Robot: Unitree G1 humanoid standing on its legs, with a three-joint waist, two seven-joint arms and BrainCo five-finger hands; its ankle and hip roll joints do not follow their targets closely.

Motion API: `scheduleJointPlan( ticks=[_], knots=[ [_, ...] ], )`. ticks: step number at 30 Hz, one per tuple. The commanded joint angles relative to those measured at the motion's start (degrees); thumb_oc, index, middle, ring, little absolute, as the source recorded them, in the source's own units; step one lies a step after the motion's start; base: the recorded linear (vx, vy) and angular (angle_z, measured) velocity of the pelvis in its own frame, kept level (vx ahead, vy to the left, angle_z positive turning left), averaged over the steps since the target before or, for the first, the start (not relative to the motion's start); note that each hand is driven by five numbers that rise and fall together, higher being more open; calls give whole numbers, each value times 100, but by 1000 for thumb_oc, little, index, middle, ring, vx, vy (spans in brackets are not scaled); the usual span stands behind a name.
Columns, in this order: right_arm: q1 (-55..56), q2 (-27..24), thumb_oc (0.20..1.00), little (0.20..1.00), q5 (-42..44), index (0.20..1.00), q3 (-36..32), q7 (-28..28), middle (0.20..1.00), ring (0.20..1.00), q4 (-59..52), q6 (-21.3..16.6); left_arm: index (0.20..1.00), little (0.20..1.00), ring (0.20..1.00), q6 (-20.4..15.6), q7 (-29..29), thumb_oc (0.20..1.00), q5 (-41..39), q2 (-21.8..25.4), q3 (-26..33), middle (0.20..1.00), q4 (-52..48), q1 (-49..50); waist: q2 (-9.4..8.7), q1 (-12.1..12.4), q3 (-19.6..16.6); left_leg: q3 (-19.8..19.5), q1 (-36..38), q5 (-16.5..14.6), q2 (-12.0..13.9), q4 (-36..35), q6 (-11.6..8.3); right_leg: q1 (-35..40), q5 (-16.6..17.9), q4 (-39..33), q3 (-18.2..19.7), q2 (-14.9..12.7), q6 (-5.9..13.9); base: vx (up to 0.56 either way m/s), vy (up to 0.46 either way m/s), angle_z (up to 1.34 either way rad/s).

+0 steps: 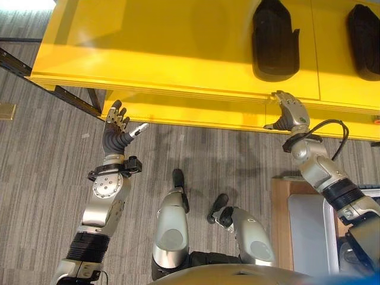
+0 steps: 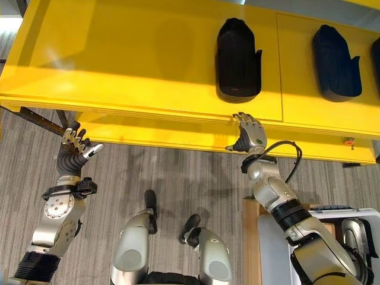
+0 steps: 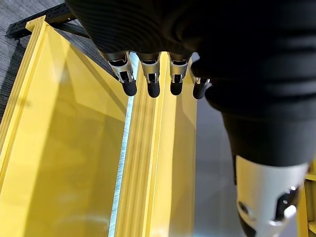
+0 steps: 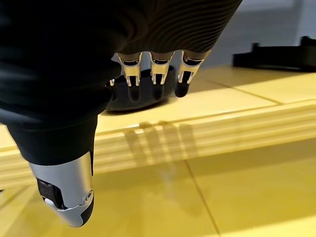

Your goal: Move parts from the plastic box to the shelf.

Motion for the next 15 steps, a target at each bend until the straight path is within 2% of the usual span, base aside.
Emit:
scheduleJointPlan(
  ticks=[1, 8, 15],
  knots=[
    [-397, -164, 1000, 1000, 144, 1000, -69, -48, 1000, 1000, 6, 160, 1000, 1000, 1000, -263, 32, 1000, 166, 48, -278, 1000, -306, 200, 159, 67, -365, 93, 283, -376, 303, -40, -489, -215, -108, 508, 118, -182, 407, 32, 4, 2],
    [-1067, -98, 1000, 1000, 156, 1000, 129, -184, 1000, 1000, 727, 380, 1000, 1000, 1000, -195, 2, 1000, 145, 30, -434, 1000, -238, 24, 283, 203, -245, 41, 122, -377, 268, 52, -484, -442, -209, 851, 17, -275, 373, 9, 5, 3],
    [-1662, -102, 1000, 1000, 163, 1000, 275, -79, 1000, 1000, 1346, 500, 1000, 1000, 1000, -216, -73, 1000, 73, 64, -530, 1000, -163, -132, 362, 335, -129, -26, -110, -381, 185, 152, -465, -676, -312, 1154, -64, -339, 349, -18, 4, 8]
  ],
)
